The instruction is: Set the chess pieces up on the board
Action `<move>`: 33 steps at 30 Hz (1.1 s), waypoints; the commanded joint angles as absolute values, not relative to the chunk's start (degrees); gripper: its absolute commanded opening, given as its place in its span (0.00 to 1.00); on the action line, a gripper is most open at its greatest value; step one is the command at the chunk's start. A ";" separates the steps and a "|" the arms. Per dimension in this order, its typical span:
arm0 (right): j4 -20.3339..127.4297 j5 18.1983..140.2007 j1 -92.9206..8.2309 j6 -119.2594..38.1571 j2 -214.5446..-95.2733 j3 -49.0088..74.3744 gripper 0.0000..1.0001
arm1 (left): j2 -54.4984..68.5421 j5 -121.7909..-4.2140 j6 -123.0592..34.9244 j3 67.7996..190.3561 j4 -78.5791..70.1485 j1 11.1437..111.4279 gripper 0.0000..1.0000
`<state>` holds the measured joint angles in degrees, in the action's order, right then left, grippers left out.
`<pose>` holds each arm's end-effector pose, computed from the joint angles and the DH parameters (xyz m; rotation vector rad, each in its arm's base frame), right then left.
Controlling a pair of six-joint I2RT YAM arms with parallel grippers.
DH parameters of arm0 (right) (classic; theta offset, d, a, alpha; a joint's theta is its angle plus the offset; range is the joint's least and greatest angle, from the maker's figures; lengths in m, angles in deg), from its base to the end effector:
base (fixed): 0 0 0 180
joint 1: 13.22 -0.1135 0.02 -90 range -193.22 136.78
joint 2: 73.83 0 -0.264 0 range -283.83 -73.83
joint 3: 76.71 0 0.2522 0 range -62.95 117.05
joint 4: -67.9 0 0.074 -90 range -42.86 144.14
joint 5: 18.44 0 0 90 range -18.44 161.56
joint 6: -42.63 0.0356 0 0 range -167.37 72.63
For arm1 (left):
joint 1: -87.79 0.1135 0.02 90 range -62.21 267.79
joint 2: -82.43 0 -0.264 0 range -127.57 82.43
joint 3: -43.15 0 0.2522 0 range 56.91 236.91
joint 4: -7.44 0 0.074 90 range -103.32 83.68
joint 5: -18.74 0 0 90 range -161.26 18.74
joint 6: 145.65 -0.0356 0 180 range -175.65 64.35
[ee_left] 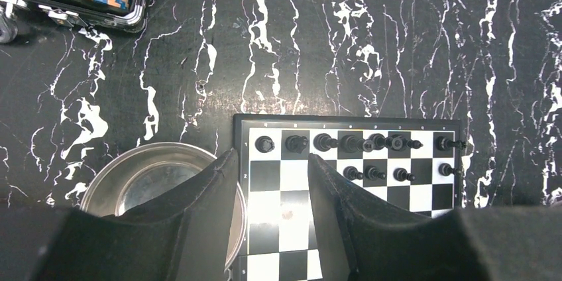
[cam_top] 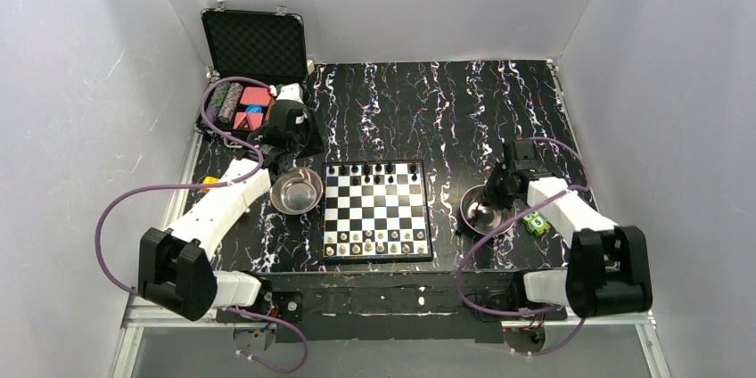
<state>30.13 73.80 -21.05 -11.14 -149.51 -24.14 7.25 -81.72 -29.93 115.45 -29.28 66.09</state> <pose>0.2376 0.0341 0.1746 0.6414 2.5899 0.3083 0.2703 -0.1006 0.2866 -0.1763 2.2523 -0.2379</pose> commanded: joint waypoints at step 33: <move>51.00 112.36 -20.86 45.80 -124.88 -18.13 0.01 | 21.38 -68.34 -60.34 108.37 15.44 35.90 0.61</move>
